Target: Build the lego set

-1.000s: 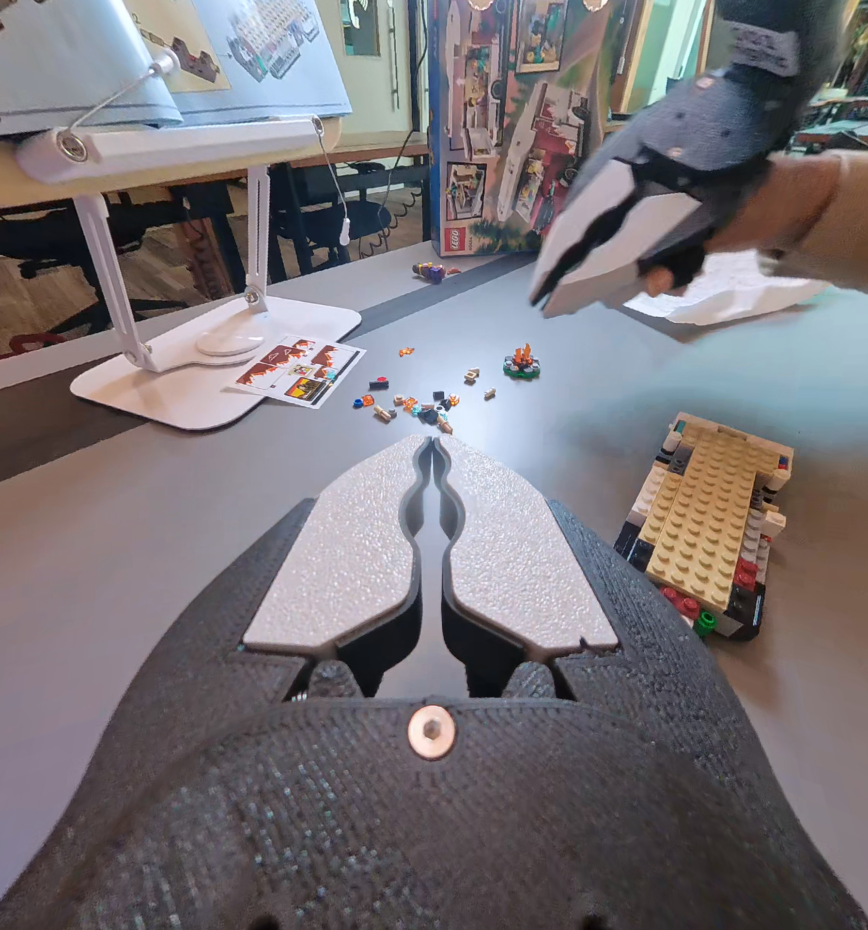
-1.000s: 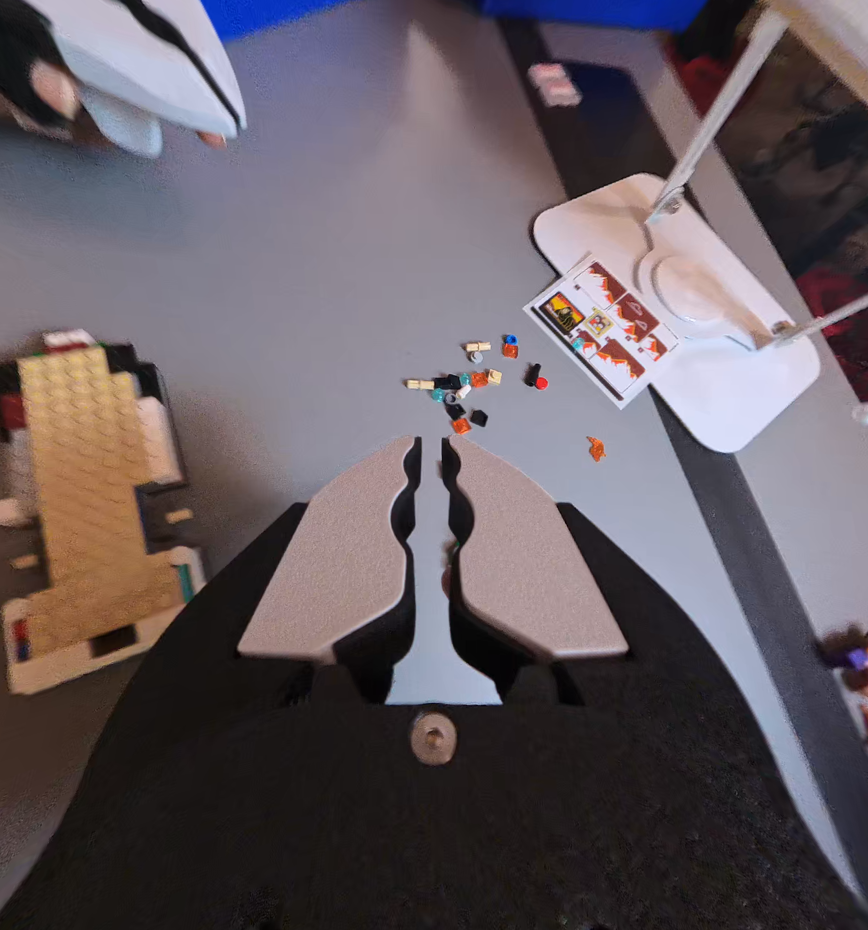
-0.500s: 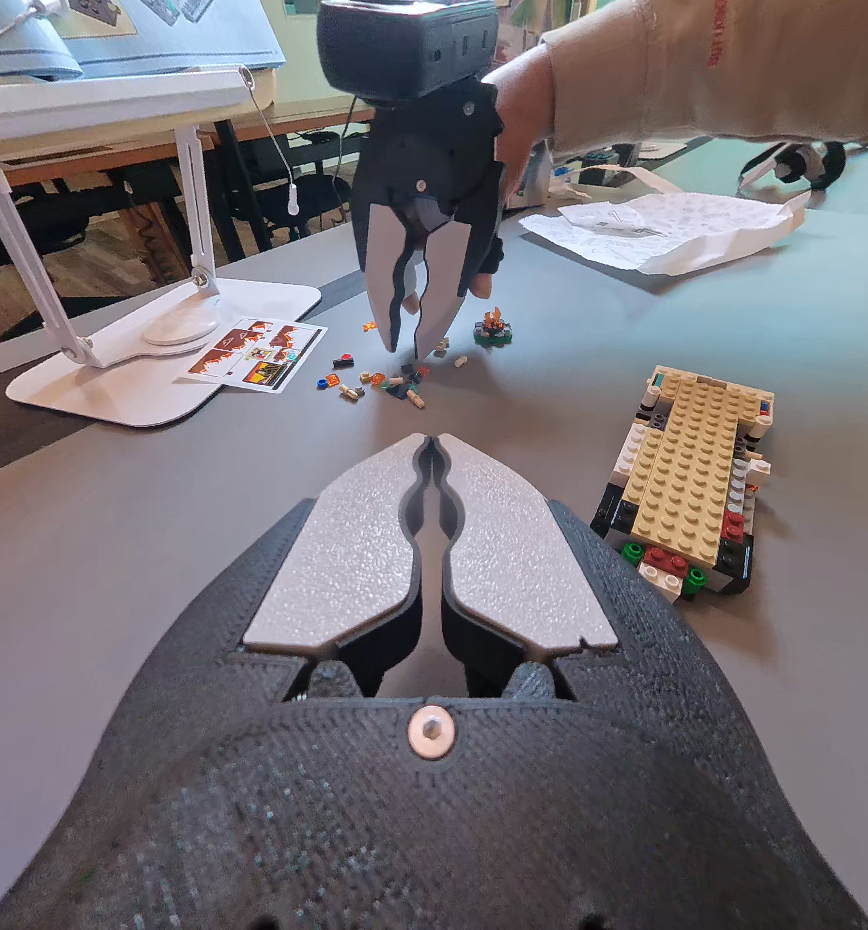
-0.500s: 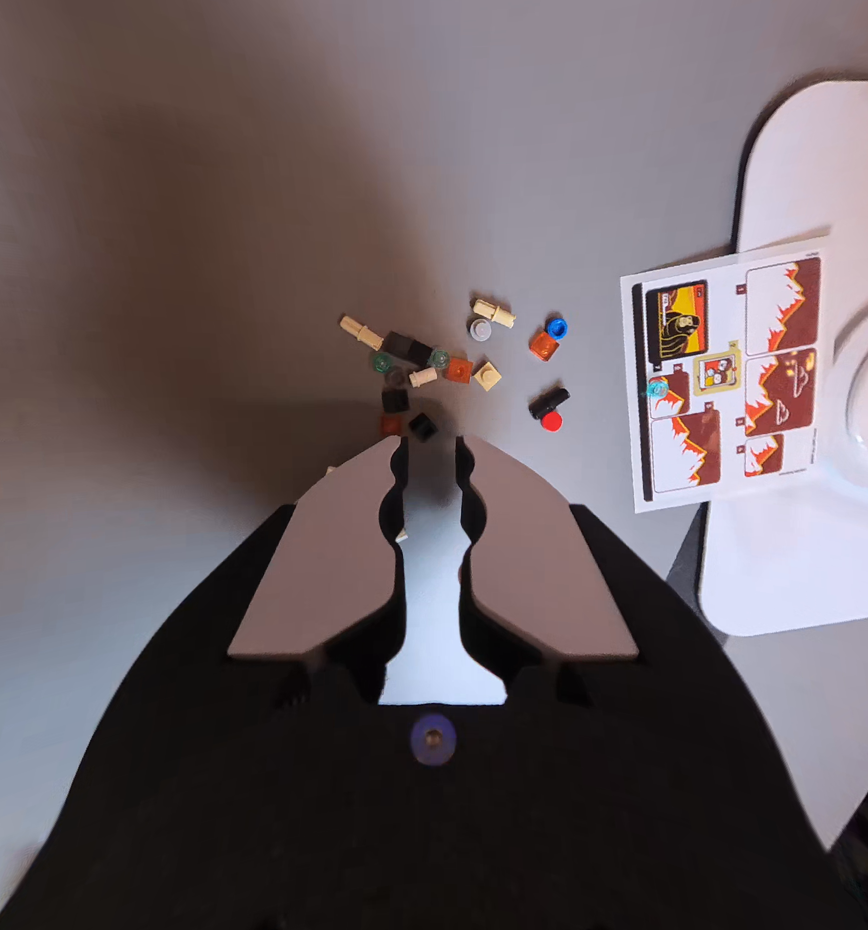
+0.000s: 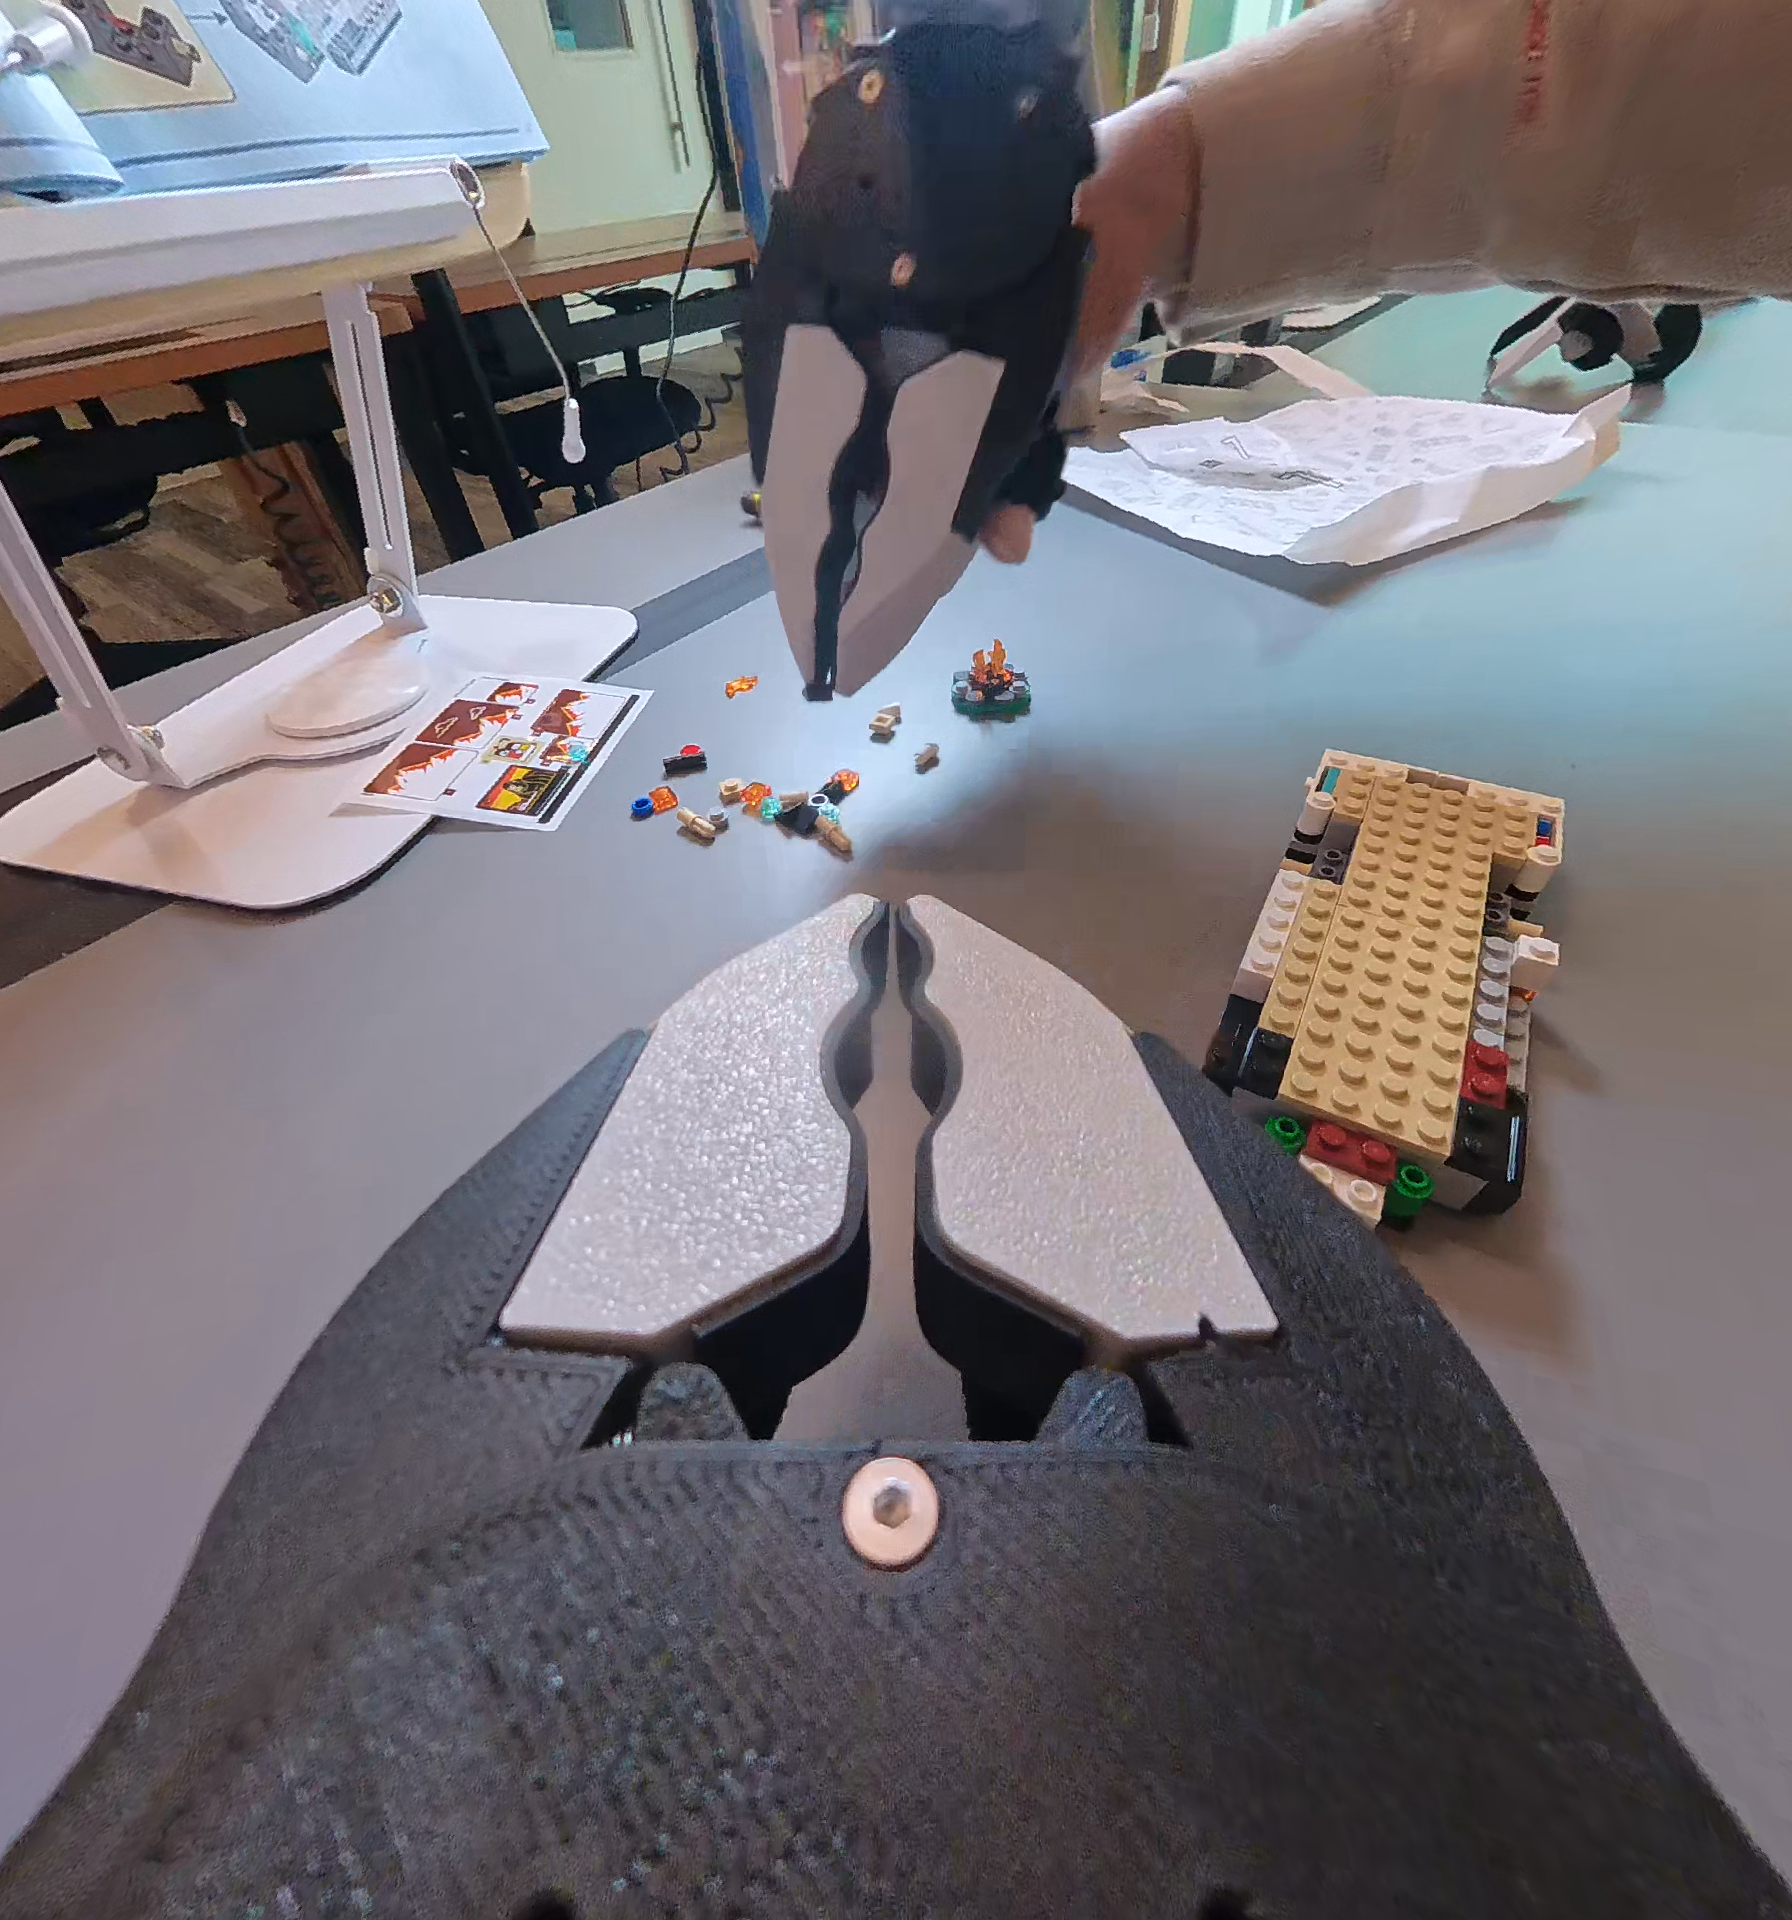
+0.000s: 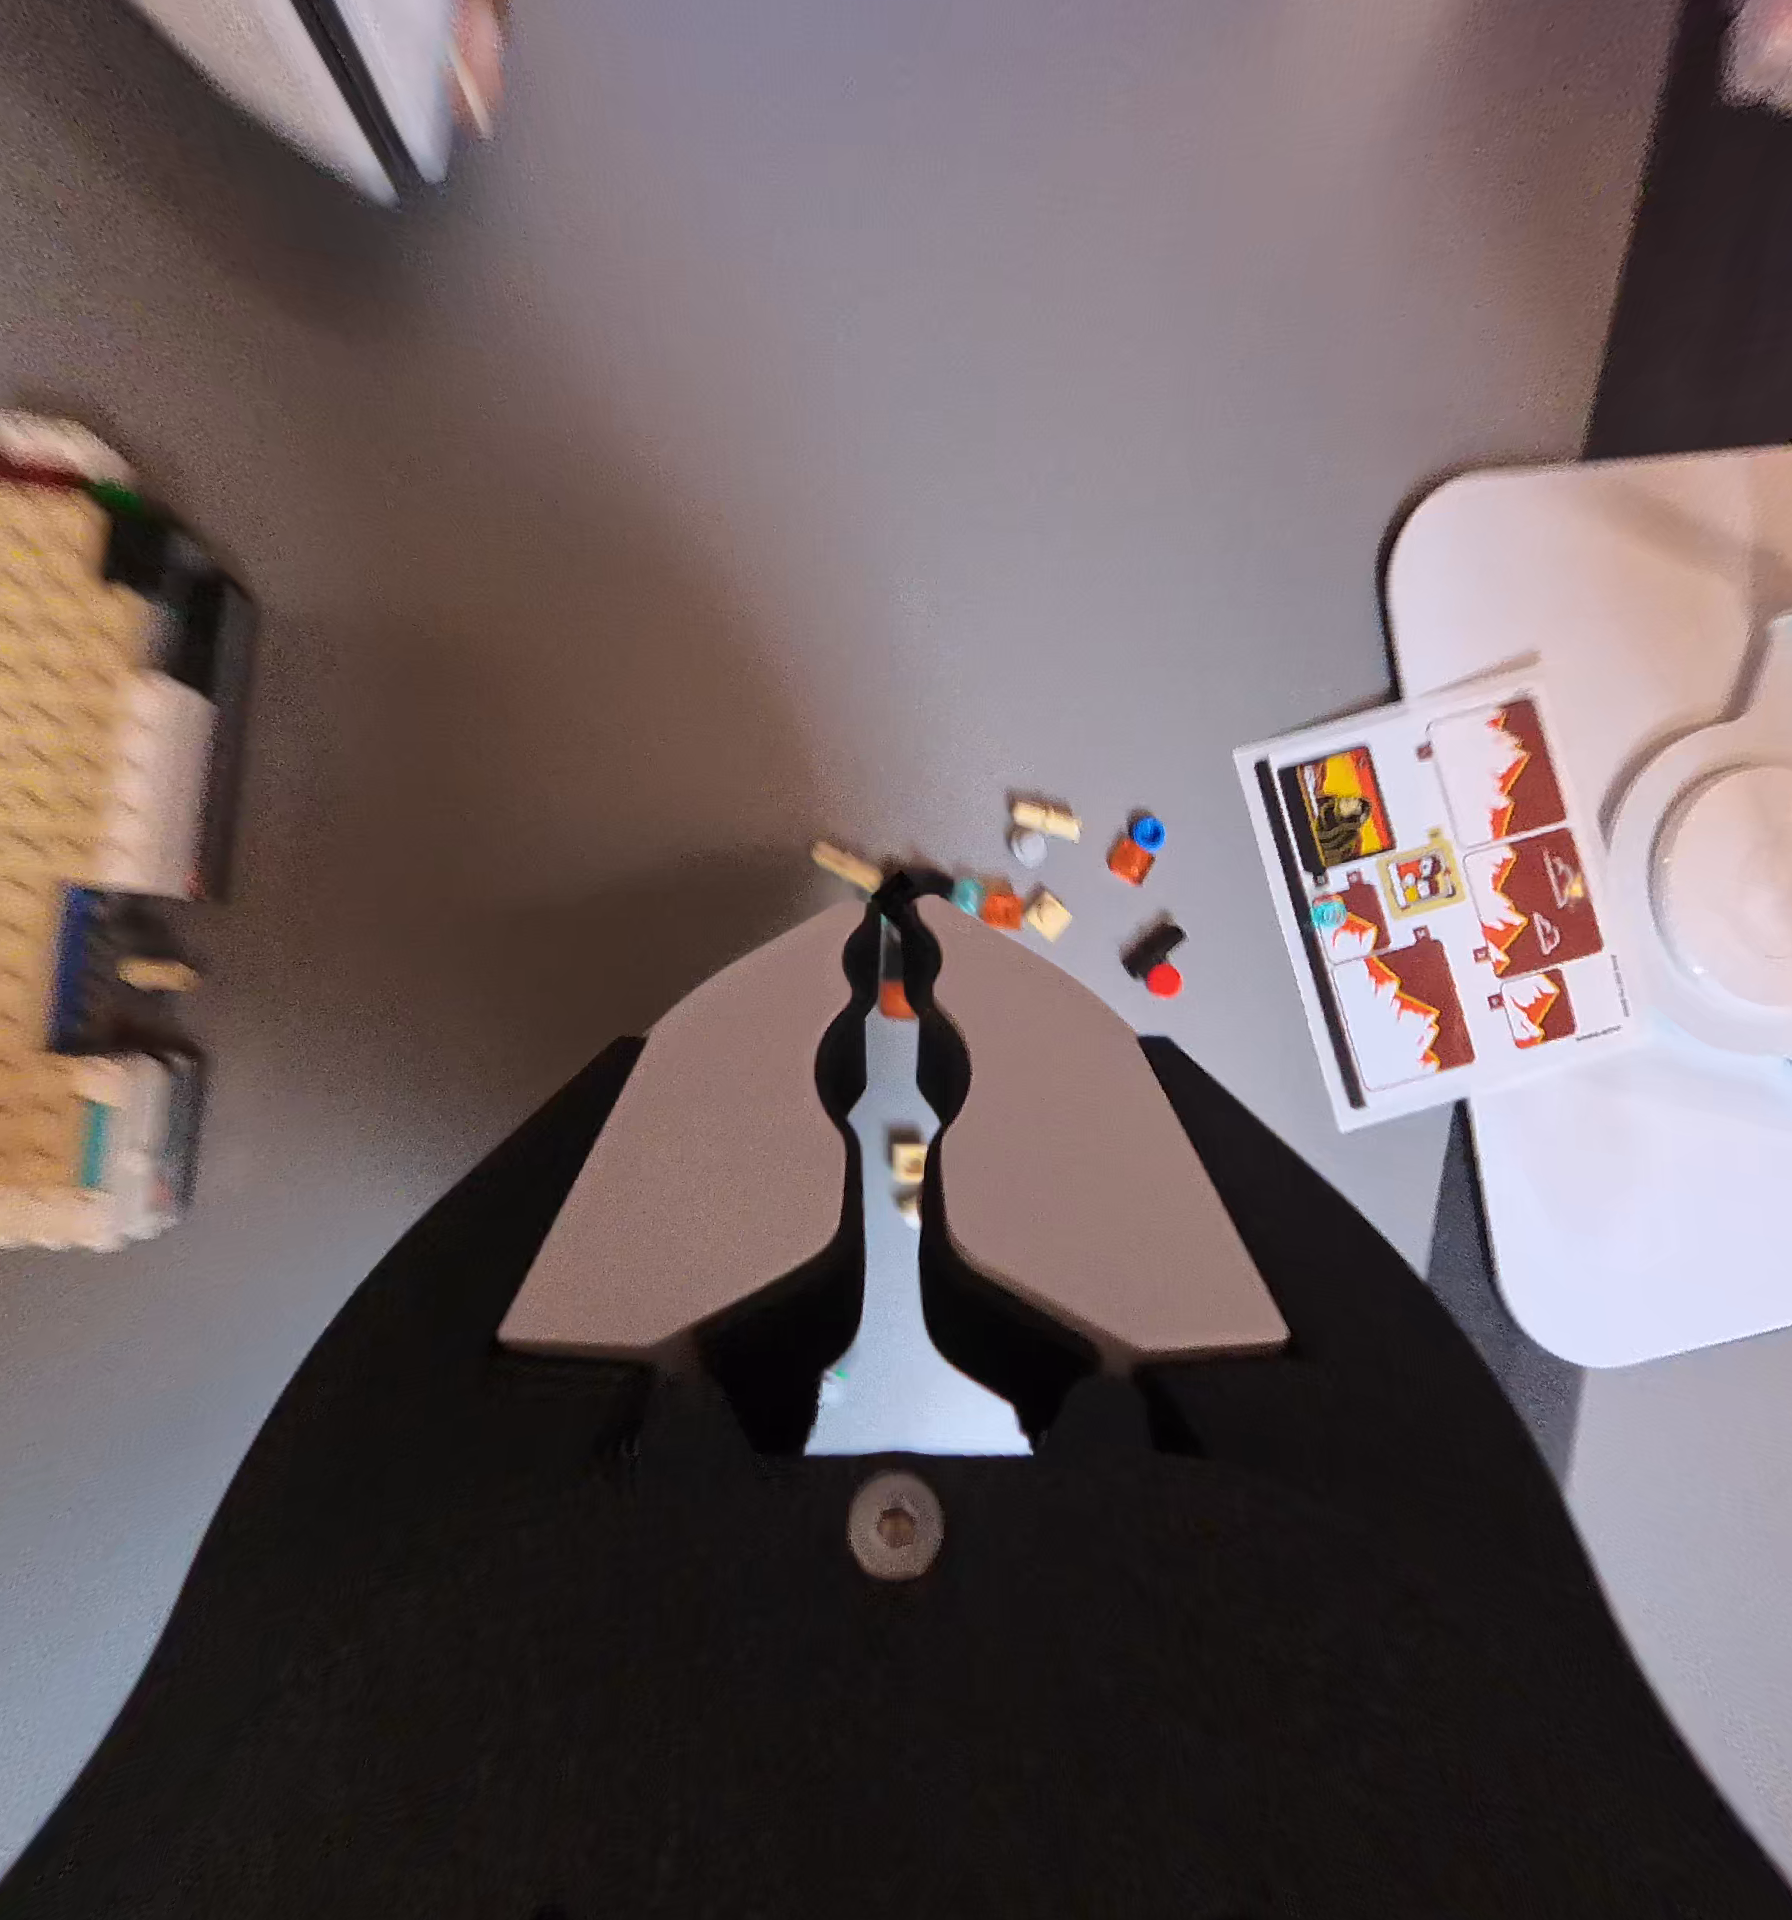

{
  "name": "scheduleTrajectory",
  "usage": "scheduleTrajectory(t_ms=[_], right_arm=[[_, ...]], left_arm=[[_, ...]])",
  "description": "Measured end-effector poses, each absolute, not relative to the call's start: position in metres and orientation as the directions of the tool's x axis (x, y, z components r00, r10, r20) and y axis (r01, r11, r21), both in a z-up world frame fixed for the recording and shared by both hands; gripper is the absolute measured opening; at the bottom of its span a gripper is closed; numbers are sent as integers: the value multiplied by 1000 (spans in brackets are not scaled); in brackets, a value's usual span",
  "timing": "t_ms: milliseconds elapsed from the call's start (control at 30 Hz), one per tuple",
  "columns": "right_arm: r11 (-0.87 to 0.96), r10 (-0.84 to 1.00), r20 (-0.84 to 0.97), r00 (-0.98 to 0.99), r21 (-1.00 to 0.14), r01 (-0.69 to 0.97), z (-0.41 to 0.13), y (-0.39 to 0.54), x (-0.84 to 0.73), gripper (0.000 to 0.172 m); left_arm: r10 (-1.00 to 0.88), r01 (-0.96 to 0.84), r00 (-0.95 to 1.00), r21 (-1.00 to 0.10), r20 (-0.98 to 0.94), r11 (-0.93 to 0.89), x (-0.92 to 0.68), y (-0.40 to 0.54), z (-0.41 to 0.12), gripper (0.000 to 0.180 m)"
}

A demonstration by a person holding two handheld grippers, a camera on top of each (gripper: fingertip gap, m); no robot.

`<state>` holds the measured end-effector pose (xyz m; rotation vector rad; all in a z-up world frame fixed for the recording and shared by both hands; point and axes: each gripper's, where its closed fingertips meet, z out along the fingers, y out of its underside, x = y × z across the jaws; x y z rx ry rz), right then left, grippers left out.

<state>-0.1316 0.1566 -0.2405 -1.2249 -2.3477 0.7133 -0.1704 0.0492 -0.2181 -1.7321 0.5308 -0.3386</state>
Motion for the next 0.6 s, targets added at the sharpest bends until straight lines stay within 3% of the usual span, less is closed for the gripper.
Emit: scheduleTrajectory(t_ms=[133,200,367,600], right_arm=[[158,895,-76,-440,-867,473,-186,98,-129,4],[-34,878,-221,-424,-913,406,-170,68,-126,3],[-283,772,-397,-497,-914,290,-146,11,-123,4],[-355,691,-452,-565,-892,280,-136,-6,-121,4]], left_arm=[[-537,-179,839,-976,-87,-121,-161,46,-209,7],[-542,-191,832,-979,-122,-73,-153,41,-197,11],[-573,-182,797,-980,-194,79,-129,22,-162,16],[-636,-101,751,-983,-177,155,-115,3,-138,13]])
